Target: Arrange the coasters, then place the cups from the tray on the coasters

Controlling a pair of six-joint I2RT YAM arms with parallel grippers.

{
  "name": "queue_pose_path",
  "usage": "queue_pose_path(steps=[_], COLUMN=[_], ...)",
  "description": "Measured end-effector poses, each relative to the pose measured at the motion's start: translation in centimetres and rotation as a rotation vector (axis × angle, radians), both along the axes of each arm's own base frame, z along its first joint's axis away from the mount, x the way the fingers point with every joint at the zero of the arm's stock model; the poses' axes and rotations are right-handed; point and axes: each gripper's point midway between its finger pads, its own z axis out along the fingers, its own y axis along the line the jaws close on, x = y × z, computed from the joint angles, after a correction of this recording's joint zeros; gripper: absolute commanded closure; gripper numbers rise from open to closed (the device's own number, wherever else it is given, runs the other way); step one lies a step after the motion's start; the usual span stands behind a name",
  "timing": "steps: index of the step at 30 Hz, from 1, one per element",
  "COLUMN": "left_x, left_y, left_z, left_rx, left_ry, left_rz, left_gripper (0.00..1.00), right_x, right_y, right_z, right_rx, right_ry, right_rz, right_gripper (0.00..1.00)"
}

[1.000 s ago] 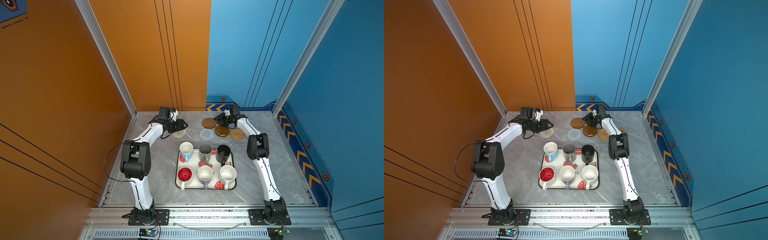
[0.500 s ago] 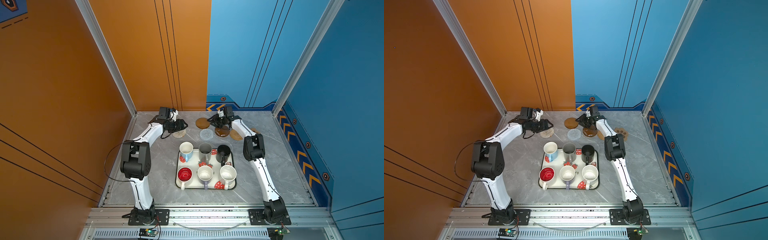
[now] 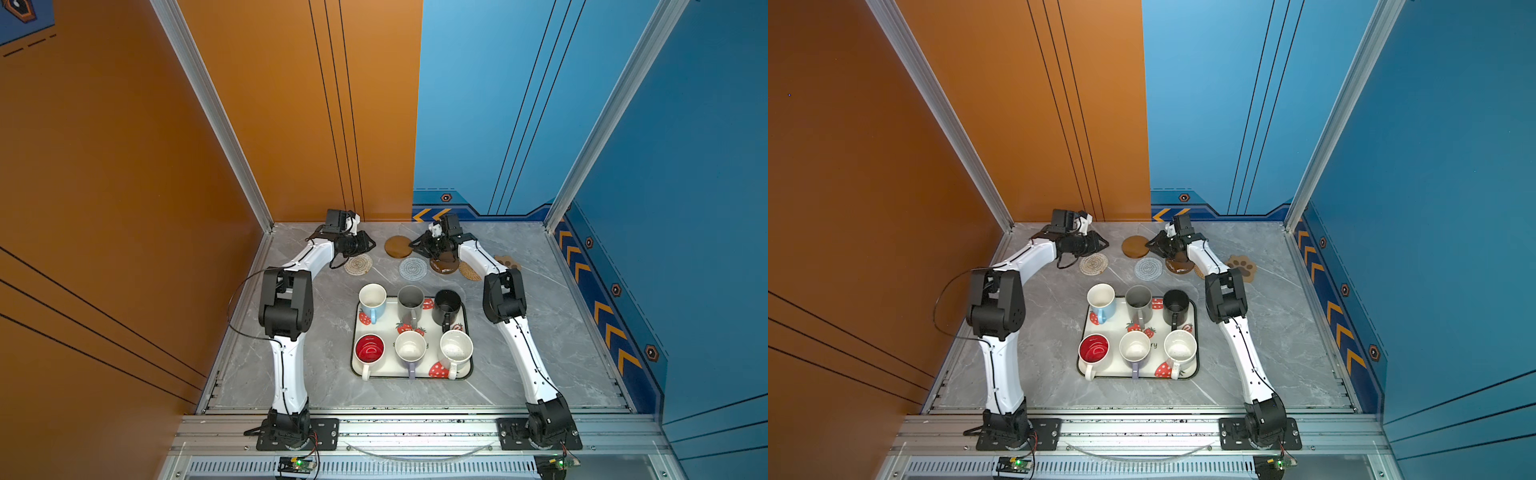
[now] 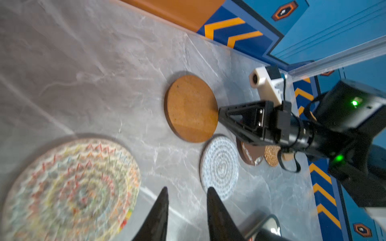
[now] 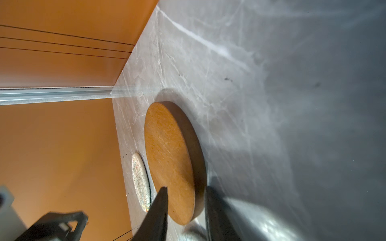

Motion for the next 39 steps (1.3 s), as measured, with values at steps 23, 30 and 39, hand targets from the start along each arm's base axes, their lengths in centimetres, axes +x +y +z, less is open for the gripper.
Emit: queue_pose_path(steps=[23, 30, 39], left_x=[7.7, 8.3, 9.4], left_y=[-2.8, -2.8, -4.0], left_z=[-4.8, -5.8, -6.5], left_rx=[-0.191, -0.194, -0.206], left_ry=[-0.052, -0.043, -0.060], left_rz=[0.034, 0.048, 0.044], left_gripper=[0.60, 0.57, 0.55], right_x=[0.9, 1.7, 1.8], right_y=[-1.5, -1.4, -0.3], right_z=[0.5, 0.5, 0.6], right_rx=[0.032, 0.055, 0.072], right_ry=[0.004, -0.006, -0.019], right_rz=[-0.029, -0.054, -0.053], right_gripper=[0.61, 0.59, 0.58])
